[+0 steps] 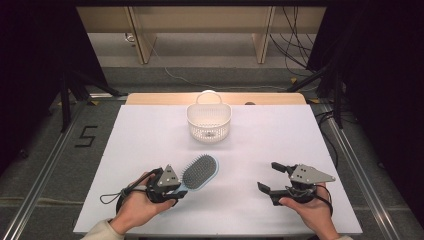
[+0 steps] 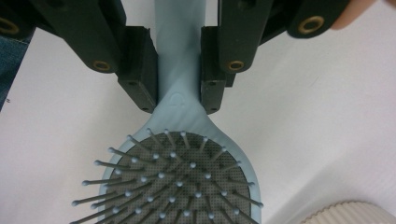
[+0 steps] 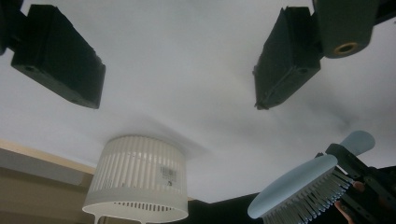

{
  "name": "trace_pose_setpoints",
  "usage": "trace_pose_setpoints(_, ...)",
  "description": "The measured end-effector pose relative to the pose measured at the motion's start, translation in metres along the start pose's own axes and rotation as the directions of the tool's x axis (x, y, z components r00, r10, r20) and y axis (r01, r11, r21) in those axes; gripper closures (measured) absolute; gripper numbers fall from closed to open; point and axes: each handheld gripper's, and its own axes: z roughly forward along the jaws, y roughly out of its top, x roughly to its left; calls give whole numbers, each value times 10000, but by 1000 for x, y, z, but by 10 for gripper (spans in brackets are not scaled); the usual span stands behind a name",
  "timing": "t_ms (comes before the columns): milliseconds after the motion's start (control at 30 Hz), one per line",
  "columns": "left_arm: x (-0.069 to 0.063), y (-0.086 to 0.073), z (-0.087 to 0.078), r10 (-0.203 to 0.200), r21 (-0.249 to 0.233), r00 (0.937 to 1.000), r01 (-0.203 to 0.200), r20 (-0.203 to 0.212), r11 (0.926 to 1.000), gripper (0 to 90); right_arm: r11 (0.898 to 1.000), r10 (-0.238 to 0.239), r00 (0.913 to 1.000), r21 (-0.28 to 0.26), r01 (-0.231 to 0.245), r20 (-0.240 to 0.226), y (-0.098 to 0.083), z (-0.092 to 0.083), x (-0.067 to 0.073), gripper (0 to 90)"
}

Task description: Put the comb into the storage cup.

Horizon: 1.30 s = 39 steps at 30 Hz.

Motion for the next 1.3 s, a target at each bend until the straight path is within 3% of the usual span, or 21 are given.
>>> trace_pose_setpoints(700,5,1,-4,-340,-555,9994,333,-110,9979,699,10000,48,10000,-30,-48,-42,0,0,0,173)
trace_pose_setpoints(867,6,1,-5,-643,-759,9979,636,-75,9951,699,10000,86,10000,-4,-86,-45,0,0,0,172)
trace_pose_setpoints(1300,10,2,-9,-834,-1312,9961,788,-302,9882,699,9999,126,9999,-19,-126,-36,0,0,0,172)
